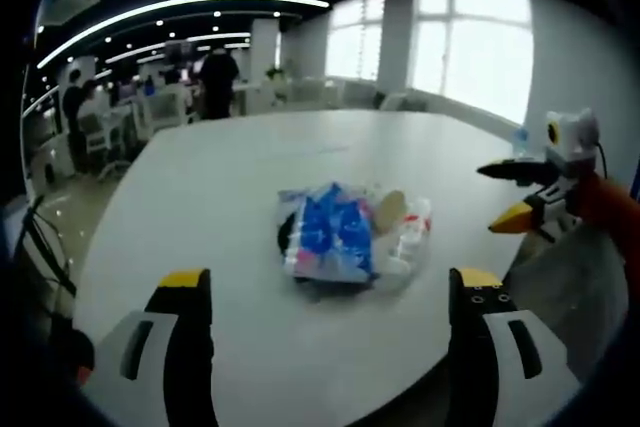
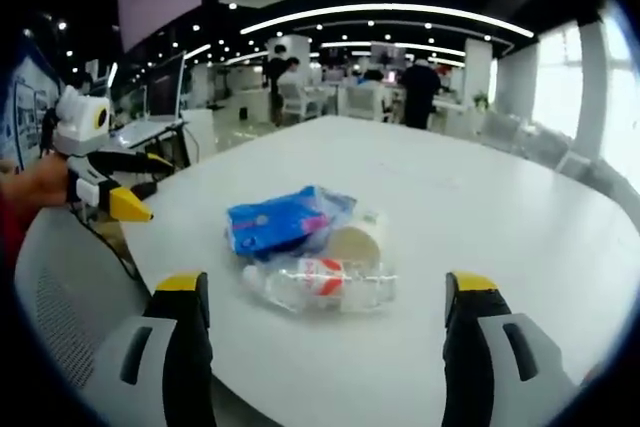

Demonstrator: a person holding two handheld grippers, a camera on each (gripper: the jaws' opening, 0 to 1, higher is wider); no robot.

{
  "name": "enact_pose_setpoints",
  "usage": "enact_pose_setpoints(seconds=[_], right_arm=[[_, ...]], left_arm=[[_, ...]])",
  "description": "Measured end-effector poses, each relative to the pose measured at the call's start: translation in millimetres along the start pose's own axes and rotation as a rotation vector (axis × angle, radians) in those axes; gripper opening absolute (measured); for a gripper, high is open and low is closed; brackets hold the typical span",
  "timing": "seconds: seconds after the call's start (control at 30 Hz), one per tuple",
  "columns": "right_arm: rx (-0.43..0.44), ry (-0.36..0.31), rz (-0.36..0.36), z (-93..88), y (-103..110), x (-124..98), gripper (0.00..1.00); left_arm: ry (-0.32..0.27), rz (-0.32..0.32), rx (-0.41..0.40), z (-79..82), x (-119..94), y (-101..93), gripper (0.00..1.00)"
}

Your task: Arrange the tabletop items into an orderly group along one side of the table until the central work area is clear of visible clutter.

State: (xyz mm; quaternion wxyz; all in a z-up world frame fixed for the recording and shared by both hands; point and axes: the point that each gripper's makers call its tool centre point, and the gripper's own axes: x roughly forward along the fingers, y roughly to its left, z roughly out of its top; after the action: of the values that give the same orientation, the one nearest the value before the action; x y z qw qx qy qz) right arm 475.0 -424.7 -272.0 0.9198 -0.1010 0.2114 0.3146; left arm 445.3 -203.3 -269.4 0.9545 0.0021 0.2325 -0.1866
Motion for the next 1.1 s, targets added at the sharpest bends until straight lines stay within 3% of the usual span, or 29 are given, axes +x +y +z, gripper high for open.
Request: enact_pose_setpoints(seconds=[0.27,1.1], right_arm=[[-0.008,-0.010,-0.013,2.5,-1.5,-2.6,0.95],[-0.050,0.005,0.043,3.4,12.3,0.1,0.92]], left_arm=[[-0.002,0.001,0.011,-0.1,-0.8,-0.7,0.95],[0.011,0.032,0.016,-2.0,-1.6,6.6,0.93]])
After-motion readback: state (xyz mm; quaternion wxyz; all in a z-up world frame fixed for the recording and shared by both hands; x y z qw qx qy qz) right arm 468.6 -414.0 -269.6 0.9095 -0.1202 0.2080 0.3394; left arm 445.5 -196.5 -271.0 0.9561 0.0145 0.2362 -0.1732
